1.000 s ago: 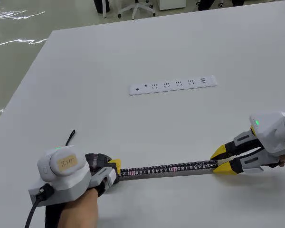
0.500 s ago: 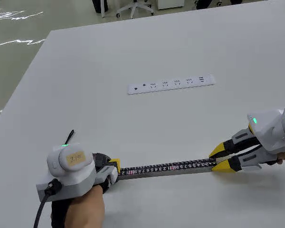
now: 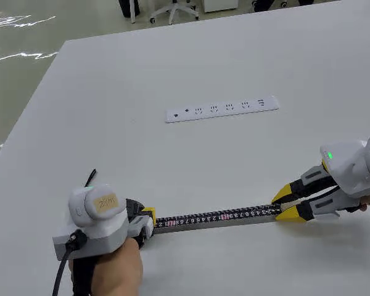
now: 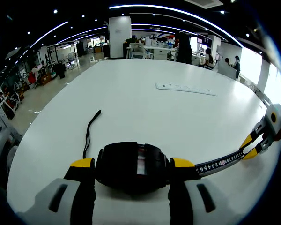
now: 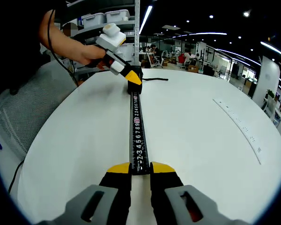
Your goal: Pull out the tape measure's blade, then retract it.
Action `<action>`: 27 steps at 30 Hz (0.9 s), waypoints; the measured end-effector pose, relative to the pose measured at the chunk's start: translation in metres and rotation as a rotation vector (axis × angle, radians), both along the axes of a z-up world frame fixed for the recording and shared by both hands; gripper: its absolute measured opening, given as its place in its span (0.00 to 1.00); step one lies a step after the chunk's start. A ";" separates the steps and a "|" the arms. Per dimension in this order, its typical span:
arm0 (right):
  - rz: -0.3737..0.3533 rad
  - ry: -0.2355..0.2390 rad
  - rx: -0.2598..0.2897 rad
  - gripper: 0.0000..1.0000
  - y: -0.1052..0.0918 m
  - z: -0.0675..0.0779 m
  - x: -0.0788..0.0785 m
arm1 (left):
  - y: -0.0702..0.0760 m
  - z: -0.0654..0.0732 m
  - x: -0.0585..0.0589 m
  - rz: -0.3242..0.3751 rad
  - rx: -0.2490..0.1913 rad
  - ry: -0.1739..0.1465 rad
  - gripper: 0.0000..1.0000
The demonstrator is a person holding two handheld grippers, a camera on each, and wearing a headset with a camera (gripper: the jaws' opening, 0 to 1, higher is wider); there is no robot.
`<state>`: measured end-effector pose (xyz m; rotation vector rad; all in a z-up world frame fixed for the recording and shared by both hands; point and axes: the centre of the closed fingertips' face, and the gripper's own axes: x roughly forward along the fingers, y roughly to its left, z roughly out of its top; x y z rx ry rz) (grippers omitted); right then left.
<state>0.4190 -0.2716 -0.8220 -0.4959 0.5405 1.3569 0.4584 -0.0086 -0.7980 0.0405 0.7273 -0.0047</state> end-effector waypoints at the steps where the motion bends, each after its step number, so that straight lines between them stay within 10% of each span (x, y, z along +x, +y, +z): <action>1: 0.001 -0.001 -0.001 0.14 0.000 0.000 0.000 | 0.000 0.000 0.000 -0.001 0.002 0.000 0.59; 27: 0.021 -0.016 -0.011 0.14 0.002 0.006 -0.001 | 0.000 -0.002 0.000 -0.031 0.032 0.021 0.58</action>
